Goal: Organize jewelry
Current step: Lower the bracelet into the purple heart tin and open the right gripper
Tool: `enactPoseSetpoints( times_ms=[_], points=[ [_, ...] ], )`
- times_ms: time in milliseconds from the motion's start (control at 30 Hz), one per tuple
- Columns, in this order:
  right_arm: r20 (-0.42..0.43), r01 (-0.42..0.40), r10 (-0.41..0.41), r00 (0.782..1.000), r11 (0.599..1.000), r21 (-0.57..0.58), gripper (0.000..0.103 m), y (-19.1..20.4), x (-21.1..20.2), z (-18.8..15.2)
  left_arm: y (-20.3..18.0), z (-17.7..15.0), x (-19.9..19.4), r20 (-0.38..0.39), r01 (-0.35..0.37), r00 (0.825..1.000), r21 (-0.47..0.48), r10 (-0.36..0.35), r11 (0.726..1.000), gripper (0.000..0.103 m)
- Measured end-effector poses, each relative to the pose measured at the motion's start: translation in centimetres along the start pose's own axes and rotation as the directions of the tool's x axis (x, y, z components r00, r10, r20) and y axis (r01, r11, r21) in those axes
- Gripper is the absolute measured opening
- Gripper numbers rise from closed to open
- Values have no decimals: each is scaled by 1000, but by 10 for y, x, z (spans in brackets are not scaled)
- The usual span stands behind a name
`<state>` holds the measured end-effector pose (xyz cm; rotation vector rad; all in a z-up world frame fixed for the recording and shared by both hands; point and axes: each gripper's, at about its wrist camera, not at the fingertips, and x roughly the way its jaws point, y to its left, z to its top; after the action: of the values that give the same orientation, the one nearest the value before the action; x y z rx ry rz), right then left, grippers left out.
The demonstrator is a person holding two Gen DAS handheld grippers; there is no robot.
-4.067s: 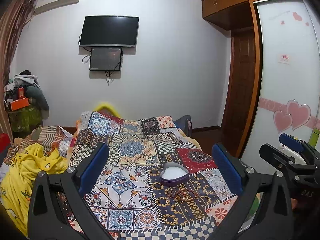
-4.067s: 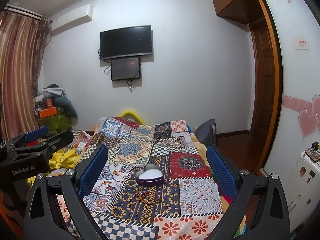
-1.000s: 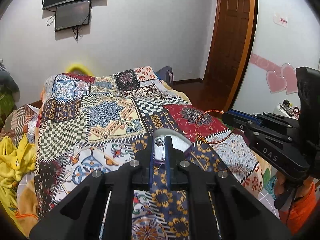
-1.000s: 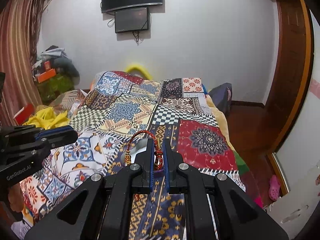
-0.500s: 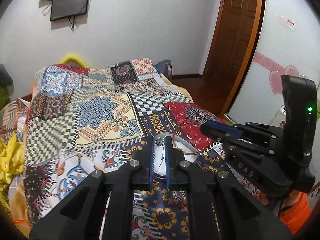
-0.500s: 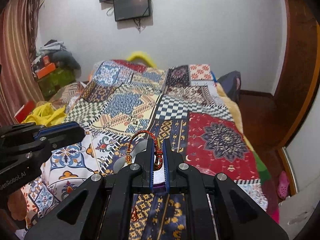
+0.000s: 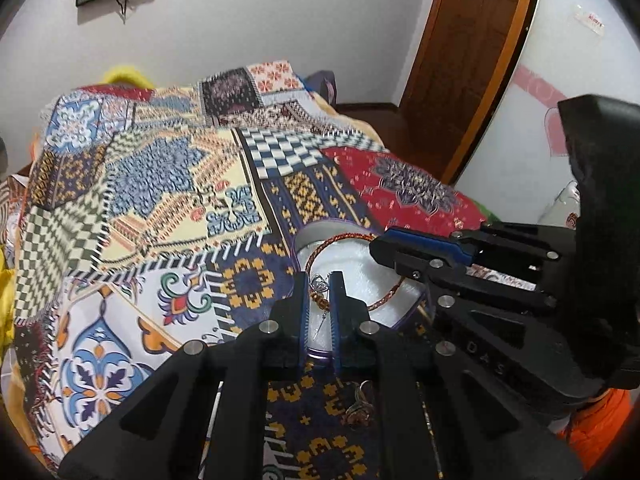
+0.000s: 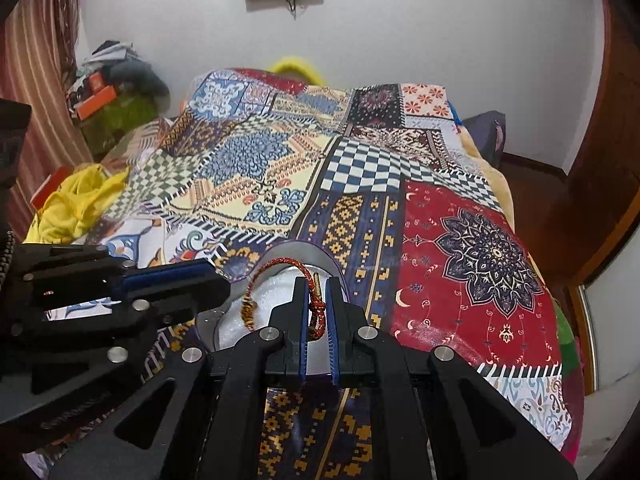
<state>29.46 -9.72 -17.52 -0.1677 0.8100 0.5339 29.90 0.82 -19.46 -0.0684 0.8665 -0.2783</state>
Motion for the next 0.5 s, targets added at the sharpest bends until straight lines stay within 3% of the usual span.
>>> enactPoseSetpoints(
  times_ms=[500],
  points=[
    [-47,-1,0,999,1000,-21,10,-2,6,-2,1,-3,12,-48,-7,999,12,8,1000,8]
  ],
)
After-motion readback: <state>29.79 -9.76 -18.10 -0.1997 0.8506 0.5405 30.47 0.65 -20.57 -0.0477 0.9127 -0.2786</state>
